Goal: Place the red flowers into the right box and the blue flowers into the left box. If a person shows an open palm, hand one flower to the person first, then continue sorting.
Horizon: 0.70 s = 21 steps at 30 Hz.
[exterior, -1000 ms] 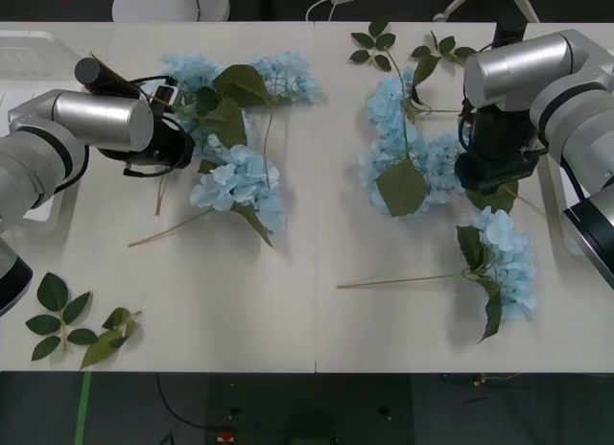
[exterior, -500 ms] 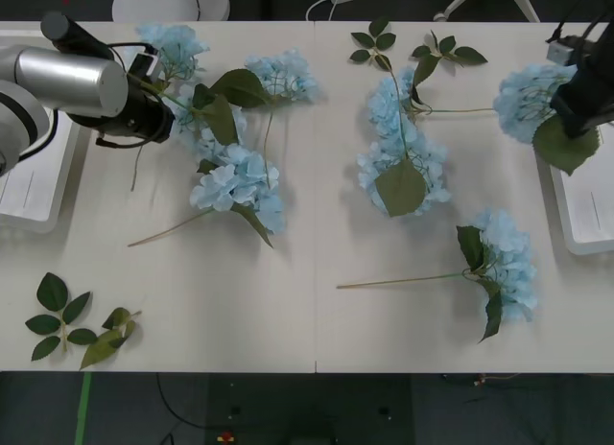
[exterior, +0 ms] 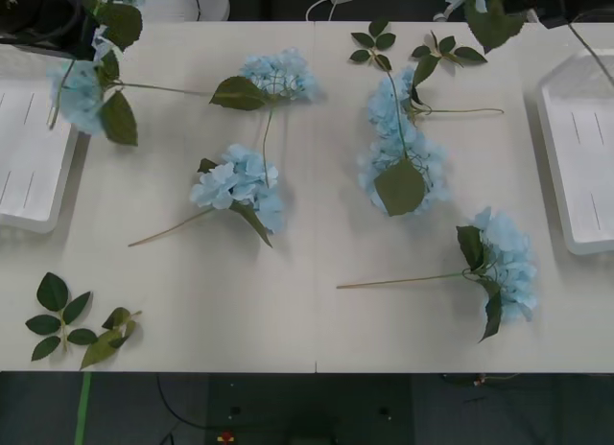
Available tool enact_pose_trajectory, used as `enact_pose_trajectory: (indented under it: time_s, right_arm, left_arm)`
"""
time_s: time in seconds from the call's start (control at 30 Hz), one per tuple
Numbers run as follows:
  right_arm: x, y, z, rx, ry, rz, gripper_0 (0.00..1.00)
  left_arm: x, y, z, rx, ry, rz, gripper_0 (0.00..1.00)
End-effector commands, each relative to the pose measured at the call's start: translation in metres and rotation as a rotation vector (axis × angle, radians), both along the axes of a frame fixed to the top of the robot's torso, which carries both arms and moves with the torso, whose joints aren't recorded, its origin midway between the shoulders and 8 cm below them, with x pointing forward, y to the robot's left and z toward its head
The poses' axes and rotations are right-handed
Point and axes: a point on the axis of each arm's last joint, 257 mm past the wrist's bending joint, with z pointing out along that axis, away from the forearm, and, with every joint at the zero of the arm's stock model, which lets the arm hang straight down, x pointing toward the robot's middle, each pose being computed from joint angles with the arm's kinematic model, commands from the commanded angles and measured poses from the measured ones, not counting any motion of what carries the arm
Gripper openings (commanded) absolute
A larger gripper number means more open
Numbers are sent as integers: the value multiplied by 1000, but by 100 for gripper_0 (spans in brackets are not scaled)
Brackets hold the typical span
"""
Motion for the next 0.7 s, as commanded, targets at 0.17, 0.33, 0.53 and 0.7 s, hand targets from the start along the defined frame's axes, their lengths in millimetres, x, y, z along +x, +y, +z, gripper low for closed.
enact_pose_trajectory:
  time_s: [0.17, 0.33, 0.53, 0.7]
  right_arm:
    - [-21, 92, 66, 245, -187, 161, 0]
    - [-31, 145, 85, 376, -269, 231, 0]
    - [-40, 189, 97, 528, -326, 289, 0]
    - [-48, 217, 95, 599, -348, 328, 0]
  left_arm:
    - [-30, -12, 90, -173, -26, -61, 0]
    - [-30, -34, 84, -203, -11, -101, 0]
    - [-20, -47, 70, -154, -17, -117, 100]
    - [-17, -35, 68, -98, -26, -112, 100]
